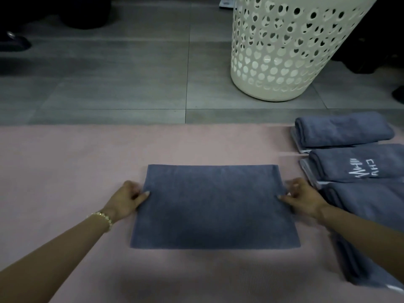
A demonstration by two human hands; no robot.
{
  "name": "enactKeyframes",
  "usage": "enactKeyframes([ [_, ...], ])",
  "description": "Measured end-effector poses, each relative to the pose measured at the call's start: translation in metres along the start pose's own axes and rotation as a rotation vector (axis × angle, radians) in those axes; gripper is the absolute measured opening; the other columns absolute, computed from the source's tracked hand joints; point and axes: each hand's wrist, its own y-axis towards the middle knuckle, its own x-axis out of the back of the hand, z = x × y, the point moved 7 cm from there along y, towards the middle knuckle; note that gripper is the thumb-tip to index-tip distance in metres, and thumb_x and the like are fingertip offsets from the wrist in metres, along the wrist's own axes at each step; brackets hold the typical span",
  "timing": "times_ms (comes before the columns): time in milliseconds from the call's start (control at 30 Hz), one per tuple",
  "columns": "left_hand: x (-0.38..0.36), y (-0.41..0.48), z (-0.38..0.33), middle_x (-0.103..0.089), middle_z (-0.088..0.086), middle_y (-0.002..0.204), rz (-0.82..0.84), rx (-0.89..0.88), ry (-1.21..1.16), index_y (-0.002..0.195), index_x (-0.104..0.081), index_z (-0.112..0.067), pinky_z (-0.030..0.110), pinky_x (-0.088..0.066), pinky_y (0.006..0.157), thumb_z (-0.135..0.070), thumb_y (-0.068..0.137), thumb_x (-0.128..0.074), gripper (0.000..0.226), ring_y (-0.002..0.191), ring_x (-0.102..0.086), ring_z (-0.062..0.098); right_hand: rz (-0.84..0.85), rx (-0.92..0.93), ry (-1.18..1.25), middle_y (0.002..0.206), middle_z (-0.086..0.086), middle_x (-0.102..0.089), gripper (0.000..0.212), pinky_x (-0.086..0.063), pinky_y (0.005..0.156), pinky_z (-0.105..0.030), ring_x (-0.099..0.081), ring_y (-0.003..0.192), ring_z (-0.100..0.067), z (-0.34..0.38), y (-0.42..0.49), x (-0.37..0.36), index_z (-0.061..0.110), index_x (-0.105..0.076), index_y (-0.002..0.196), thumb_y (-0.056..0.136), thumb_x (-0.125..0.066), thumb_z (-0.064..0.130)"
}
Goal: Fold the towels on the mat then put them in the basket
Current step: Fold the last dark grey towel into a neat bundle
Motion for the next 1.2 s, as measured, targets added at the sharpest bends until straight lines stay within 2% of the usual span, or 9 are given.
enactKeyframes([
  [167,-0.009,0.044,-0.011,-0.049,0.013,0.136,-0.066,0.037,-0.127,0.143,-0.031,-0.008,0.043,-0.036,0.109,-0.038,0.086,-0.065,0.073,0.123,-0.049,0.03,-0.131,0.038,0.026,0.128,-0.016,-0.054,0.066,-0.04,0.104,-0.033,-0.053,0.117,-0.031,0.027,0.045,-0.001,0.0,-0.041,0.135,0.08,-0.074,0.016],
  [367,0.001,0.062,-0.022,-0.068,0.012,0.105,-0.15,-0.115,0.002,0.106,-0.065,-0.014,0.048,-0.045,0.097,-0.037,0.082,-0.065,0.034,0.1,-0.062,0.032,-0.192,0.069,0.012,0.08,-0.009,-0.057,0.014,-0.04,0.058,-0.006,-0.051,0.075,-0.022,0.031,0.063,-0.003,0.002,-0.057,0.09,0.083,-0.069,0.006],
  [467,0.015,0.062,-0.029,-0.063,0.003,0.087,-0.221,-0.225,0.032,0.084,-0.062,-0.024,0.039,-0.046,0.091,-0.025,0.081,-0.071,0.01,0.091,-0.059,0.025,-0.266,0.221,-0.03,0.081,-0.013,-0.058,0.012,-0.044,0.072,-0.019,-0.052,0.072,-0.018,0.039,0.058,0.01,0.006,-0.061,0.077,0.08,-0.072,0.007],
  [567,0.019,0.057,-0.047,-0.057,0.0,0.073,-0.202,-0.262,-0.185,0.076,-0.053,-0.021,0.012,-0.044,0.068,-0.006,0.088,-0.064,0.022,0.068,-0.054,0.002,-0.312,0.379,-0.014,0.074,-0.004,-0.055,0.02,-0.035,0.068,-0.002,-0.045,0.063,-0.003,0.054,0.044,0.022,0.013,-0.055,0.071,0.081,-0.07,0.004],
  [733,-0.003,0.061,-0.037,-0.055,0.004,0.066,-0.101,-0.014,-0.37,0.076,-0.053,-0.012,0.012,-0.04,0.051,-0.019,0.094,-0.057,0.02,0.059,-0.048,0.008,-0.146,0.079,0.275,0.059,-0.007,-0.044,0.027,-0.04,0.042,-0.02,-0.04,0.05,-0.015,0.028,0.052,0.008,0.013,-0.045,0.07,0.094,-0.057,0.017],
  [900,-0.013,0.044,-0.023,-0.067,0.001,0.08,0.066,0.19,-0.315,0.084,-0.068,-0.004,0.021,-0.047,0.071,-0.043,0.09,-0.058,0.04,0.076,-0.06,0.014,-0.03,-0.095,0.32,0.066,-0.01,-0.057,0.027,-0.041,0.05,-0.025,-0.053,0.058,-0.018,0.008,0.031,-0.008,0.01,-0.056,0.069,0.089,-0.064,0.025],
  [967,-0.017,0.025,-0.018,-0.071,-0.009,0.072,0.18,0.211,-0.214,0.079,-0.071,-0.011,0.012,-0.047,0.06,-0.04,0.089,-0.06,0.032,0.068,-0.065,0.005,0.023,-0.106,0.274,0.051,0.0,-0.058,0.033,-0.043,0.043,-0.022,-0.052,0.043,-0.01,0.003,0.012,-0.013,0.009,-0.054,0.061,0.083,-0.071,0.026],
  [1067,-0.032,-0.005,-0.004,-0.074,-0.007,0.075,0.286,0.241,-0.254,0.084,-0.071,-0.015,0.009,-0.049,0.053,-0.034,0.09,-0.06,0.023,0.064,-0.069,0.003,0.1,-0.188,0.227,0.074,-0.008,-0.073,0.029,-0.058,0.071,-0.036,-0.068,0.069,-0.021,-0.017,-0.013,-0.026,0.003,-0.071,0.078,0.073,-0.079,0.03],
  [1200,-0.031,-0.034,0.009,-0.063,-0.001,0.062,-0.108,0.132,-0.3,0.067,-0.062,-0.008,0.012,-0.043,0.051,-0.025,0.095,-0.053,0.034,0.059,-0.057,0.013,-0.053,-0.161,0.143,0.062,-0.002,-0.061,0.034,-0.047,0.06,-0.029,-0.057,0.062,-0.017,-0.029,-0.037,-0.027,0.008,-0.061,0.061,0.082,-0.07,0.033],
])
